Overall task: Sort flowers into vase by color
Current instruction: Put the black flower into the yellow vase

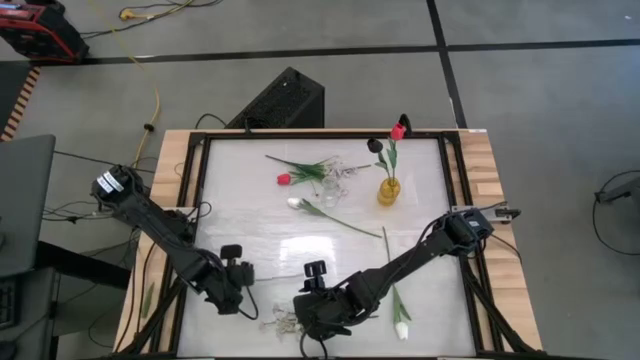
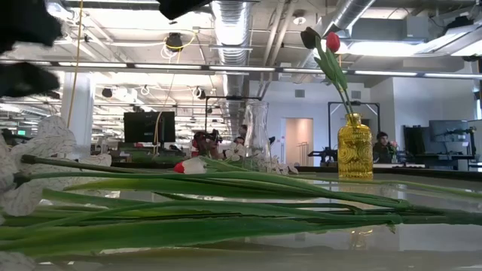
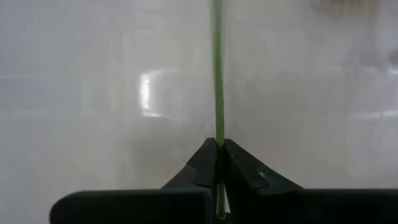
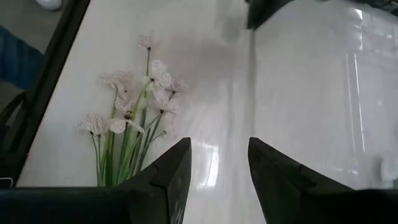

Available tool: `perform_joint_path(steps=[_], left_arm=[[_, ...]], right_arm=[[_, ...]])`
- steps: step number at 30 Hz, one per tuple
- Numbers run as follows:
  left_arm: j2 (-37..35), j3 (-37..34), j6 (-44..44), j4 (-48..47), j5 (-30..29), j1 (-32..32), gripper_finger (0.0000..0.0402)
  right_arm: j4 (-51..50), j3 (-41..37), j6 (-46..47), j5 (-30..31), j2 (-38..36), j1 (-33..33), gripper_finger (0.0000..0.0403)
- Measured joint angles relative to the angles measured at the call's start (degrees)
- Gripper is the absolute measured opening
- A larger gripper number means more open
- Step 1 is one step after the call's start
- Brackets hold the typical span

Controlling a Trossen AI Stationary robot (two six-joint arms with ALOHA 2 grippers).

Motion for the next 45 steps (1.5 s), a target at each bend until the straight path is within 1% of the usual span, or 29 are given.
perform_joint_path(steps=[2,5,8,11,14,17,20,24,30,35,38,43,45], left_arm=[[0.0,3.4,-0.7,-4.2,-0.9,1.4,0.0002],[0.0,8.1,-3.0,-8.3,0.5,4.3,0.0002],[0.0,11.4,-4.0,-8.0,2.6,6.6,0.0002],[-0.1,13.8,-3.8,-7.3,3.8,7.5,0.0002],[-0.1,14.9,-2.2,-6.0,4.0,7.8,0.0002],[-0.1,15.2,-2.5,-5.5,4.0,7.8,0.0002],[-0.1,15.2,-2.7,-5.7,4.0,7.8,0.0002],[-0.1,15.2,-2.7,-5.7,4.0,7.8,0.0002],[-0.1,15.2,-1.6,-5.7,4.0,7.8,0.0002],[-0.1,15.2,-1.4,-5.7,4.0,7.8,0.0002],[-0.1,15.2,-1.3,-5.6,4.0,7.6,0.0002],[-0.1,15.2,-0.9,-5.6,4.0,7.6,0.0002],[-0.1,15.2,-0.1,-5.6,4.0,7.6,0.0002]], right_arm=[[0.5,0.0,-1.4,0.0,0.0,0.0,0.0184],[1.4,0.0,-5.8,1.1,0.0,-0.3,0.0184],[1.3,0.0,-8.9,3.2,0.0,-1.3,0.0184],[1.2,0.0,-8.8,3.3,0.0,-3.1,0.0184],[0.3,0.0,-6.9,3.1,0.0,-5.0,0.0184],[-0.9,0.0,-5.0,-0.3,0.0,-6.4,0.0184],[-1.1,0.0,-4.3,-2.2,0.0,-6.9,0.0184],[-1.9,0.0,-3.5,-3.3,0.0,-6.8,0.0177],[-6.0,0.0,1.0,-3.3,0.0,-7.2,0.0157],[-6.3,0.0,1.3,-3.3,0.0,-7.3,0.0135],[-7.1,0.0,2.7,-3.7,0.0,-7.3,0.0112],[-8.9,0.0,4.2,-6.6,0.0,-7.5,0.0066],[-9.0,0.0,4.2,-6.9,0.0,-7.5,0.0050]])
